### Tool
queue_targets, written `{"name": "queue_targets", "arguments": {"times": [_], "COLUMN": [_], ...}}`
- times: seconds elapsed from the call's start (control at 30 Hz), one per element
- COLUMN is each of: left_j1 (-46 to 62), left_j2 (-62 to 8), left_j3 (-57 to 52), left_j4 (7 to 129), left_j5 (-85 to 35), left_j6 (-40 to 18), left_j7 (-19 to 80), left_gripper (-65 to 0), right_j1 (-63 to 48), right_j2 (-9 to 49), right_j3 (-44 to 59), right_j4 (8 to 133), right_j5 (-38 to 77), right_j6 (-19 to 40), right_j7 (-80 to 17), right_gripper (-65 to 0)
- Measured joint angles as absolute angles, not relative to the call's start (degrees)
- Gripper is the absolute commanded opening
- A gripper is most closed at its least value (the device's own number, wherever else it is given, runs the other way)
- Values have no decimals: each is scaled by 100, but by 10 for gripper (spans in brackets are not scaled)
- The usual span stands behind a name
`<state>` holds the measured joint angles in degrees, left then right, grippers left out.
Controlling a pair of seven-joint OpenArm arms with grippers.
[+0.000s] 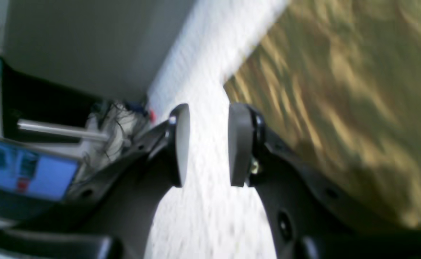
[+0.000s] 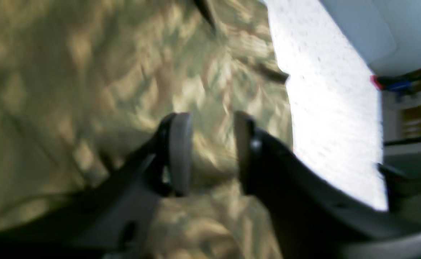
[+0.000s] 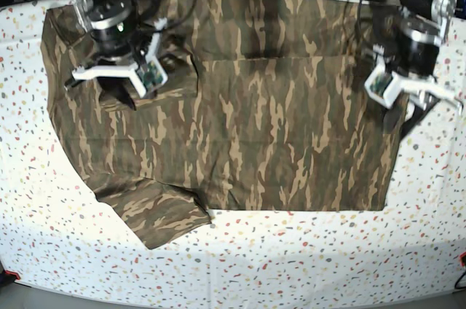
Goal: Fold the T-shirt properly
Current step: 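Lift the shirt edge with both grippers and carry it over the body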
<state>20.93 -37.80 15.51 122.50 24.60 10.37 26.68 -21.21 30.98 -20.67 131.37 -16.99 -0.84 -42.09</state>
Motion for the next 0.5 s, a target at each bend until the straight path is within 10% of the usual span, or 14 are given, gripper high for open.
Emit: {"name": "queue_targets", "arguments": {"times": [0.5], "left_j1": [-16], "left_j2": [-3048], "left_j3": [1549], "left_j4": [12248], "left_j5": [1411], "left_j6": [1079], "left_j7": [2958], "left_gripper": [-471], "right_j1": [-436], "right_j2": [2462], "right_j3": [-2067], "right_j4": [13137], "right_j5": [-1264], "right_j6": [-108], "right_j7": [-3586], "right_gripper": [-366]}}
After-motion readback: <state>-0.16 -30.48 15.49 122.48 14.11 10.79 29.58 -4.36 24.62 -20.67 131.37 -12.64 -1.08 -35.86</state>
